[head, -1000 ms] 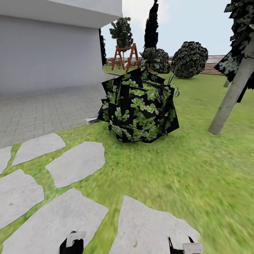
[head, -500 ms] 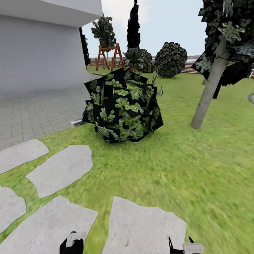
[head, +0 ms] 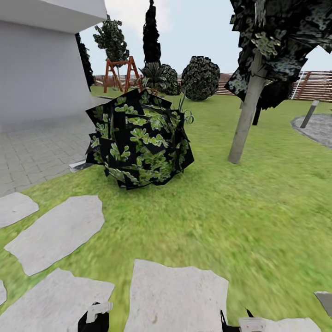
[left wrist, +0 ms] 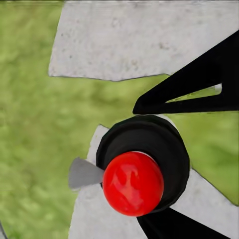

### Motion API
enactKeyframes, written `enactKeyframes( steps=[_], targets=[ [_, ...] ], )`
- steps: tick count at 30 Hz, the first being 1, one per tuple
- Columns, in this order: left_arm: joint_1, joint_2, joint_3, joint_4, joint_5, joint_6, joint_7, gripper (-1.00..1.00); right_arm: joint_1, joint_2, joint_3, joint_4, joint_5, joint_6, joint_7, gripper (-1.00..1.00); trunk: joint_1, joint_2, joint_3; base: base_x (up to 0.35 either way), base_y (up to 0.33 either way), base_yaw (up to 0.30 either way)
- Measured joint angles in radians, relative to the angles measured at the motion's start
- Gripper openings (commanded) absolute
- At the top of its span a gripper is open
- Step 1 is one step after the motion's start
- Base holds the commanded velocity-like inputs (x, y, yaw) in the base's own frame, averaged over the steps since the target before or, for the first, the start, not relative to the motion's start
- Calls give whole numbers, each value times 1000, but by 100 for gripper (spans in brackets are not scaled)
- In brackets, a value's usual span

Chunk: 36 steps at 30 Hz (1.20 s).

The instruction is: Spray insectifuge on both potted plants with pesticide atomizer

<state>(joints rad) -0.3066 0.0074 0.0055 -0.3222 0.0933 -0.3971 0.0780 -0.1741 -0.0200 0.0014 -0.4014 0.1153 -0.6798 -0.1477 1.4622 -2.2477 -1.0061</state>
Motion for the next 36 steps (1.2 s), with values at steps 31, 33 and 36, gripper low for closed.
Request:
enactKeyframes(
  steps=[31, 33, 36],
  targets=[
    [0, 0, 0, 0, -1, 0, 1, -100, 0, 0, 0, 0, 0, -1, 0, 100, -1, 0, 0, 90, 0, -269],
    [0, 0, 0, 0, -1, 0, 1, -100, 0, 0, 0, 0, 0, -1, 0, 100, -1, 0, 0, 329, -2, -269],
    [0, 0, 0, 0, -1, 0, 0, -100, 0, 0, 0, 0, 0, -1, 0, 100, -1, 0, 0, 331, -56, -269]
  ],
)
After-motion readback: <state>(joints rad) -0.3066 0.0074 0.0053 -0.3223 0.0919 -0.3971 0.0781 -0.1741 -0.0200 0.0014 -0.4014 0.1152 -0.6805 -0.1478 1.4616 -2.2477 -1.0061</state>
